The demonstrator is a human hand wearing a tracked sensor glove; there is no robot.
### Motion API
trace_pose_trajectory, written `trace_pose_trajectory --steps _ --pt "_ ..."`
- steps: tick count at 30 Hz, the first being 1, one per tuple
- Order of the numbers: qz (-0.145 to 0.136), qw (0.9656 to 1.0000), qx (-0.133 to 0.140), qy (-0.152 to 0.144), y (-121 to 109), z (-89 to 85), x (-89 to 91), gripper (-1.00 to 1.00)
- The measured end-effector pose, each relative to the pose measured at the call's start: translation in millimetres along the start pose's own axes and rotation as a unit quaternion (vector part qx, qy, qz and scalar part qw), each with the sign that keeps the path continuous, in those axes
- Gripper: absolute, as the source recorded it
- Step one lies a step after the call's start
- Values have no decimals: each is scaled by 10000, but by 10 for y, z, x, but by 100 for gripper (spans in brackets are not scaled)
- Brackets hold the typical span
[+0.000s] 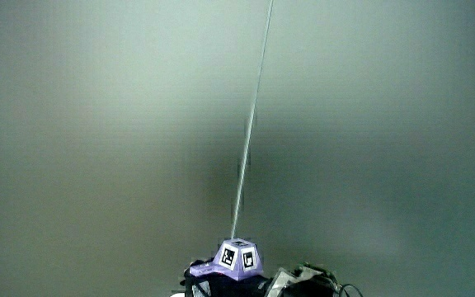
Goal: Place coca cola
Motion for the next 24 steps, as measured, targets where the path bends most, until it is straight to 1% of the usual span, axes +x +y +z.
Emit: trace_pose_trajectory --steps 1,2,3,4,6,7,8,10,11,12,13,14,15,17,18,20,21,23,24 --pt "17 10000 83 -22 -9 9 -4 -100" --pt "0 10000 80 -18 -14 8 -3 -100" --pt "51 10000 39 40 -16 10 -3 -100" --pt "-21 10000 -1 -17 2 -18 19 -100" --pt "46 10000 16 22 -16 -6 11 -100" --pt "23 10000 43 38 -19 -15 20 -100" --pt "107 9999 -6 41 -41 2 6 -100" --pt "78 9999 31 97 -45 -12 31 -100" --pt "106 9999 107 73 -57 -2 34 -100" --pt "36 9999 120 92 -43 -27 69 -100" --pt "60 9999 99 52 -69 -17 64 -100" --pt "151 9996 217 43 -106 10 48 -100" --pt "134 9998 142 48 -104 -16 73 -100" --pt "135 9998 131 47 -123 -46 109 -100" --pt "172 9996 213 73 -159 -21 95 -100" --pt "159 9997 38 169 -216 43 70 -100" --pt "92 9995 288 -56 -169 -87 176 -100" --pt "166 9993 343 28 -248 -63 168 -100" --pt "125 9995 271 78 -241 -113 208 -100"
